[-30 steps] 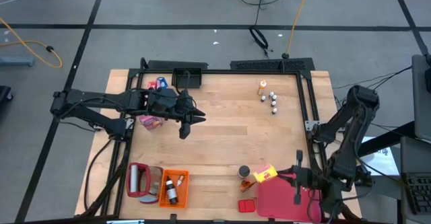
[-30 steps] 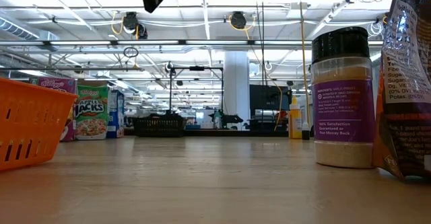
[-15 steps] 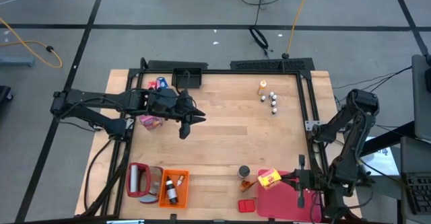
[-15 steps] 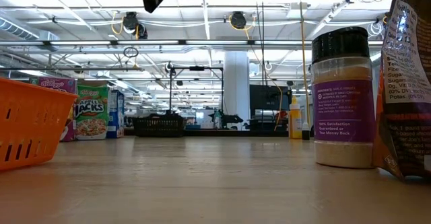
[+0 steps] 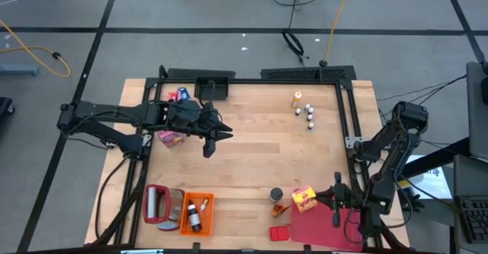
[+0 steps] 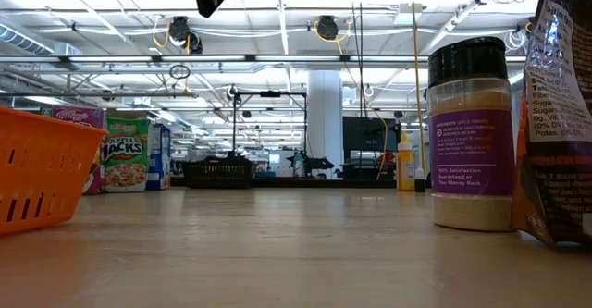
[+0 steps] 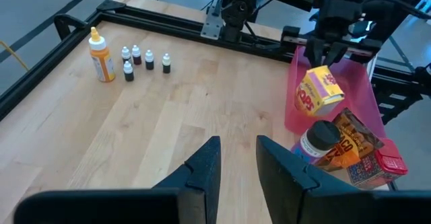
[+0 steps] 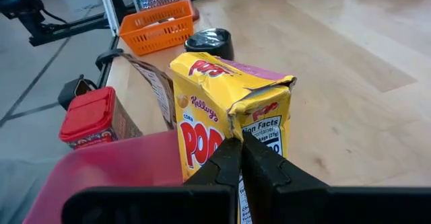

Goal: Pick & Place Kitchen Items
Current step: Put the yellow cereal box into the red bin

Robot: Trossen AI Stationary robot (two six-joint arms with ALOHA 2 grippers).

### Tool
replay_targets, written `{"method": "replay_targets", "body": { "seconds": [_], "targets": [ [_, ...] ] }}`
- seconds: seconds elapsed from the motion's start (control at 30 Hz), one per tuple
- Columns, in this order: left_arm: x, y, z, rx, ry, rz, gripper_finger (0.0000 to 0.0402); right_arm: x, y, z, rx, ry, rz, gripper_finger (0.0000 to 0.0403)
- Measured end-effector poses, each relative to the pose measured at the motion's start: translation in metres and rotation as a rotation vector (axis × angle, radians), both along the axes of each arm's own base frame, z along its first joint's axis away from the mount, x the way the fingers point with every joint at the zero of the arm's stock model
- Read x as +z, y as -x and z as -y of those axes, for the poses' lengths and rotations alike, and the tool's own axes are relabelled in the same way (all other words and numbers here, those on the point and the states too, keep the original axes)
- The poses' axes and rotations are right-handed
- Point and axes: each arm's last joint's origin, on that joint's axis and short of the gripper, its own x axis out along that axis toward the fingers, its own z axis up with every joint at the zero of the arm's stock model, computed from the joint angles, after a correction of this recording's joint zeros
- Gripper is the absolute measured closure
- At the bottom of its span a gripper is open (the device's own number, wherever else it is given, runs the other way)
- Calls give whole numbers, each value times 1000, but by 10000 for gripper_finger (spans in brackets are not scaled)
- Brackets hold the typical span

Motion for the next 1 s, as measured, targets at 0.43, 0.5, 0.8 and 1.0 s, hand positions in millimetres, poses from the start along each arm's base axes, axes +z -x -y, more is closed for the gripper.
{"method": "replay_targets", "body": {
  "seconds": [0.43,0.5,0.8,1.0],
  "targets": [
    [0,0,0,0,0,0,307,0,-1,-3,23,0,6,384],
    [0,0,0,0,0,0,307,0,-1,-3,30,-7,-12,378],
    [0,0,0,0,0,-1,307,-1,-5,-1,20,-8,-28,357],
    [0,0,0,0,0,-1,307,-1,-5,-1,26,16,-26,331]
  ]
}}
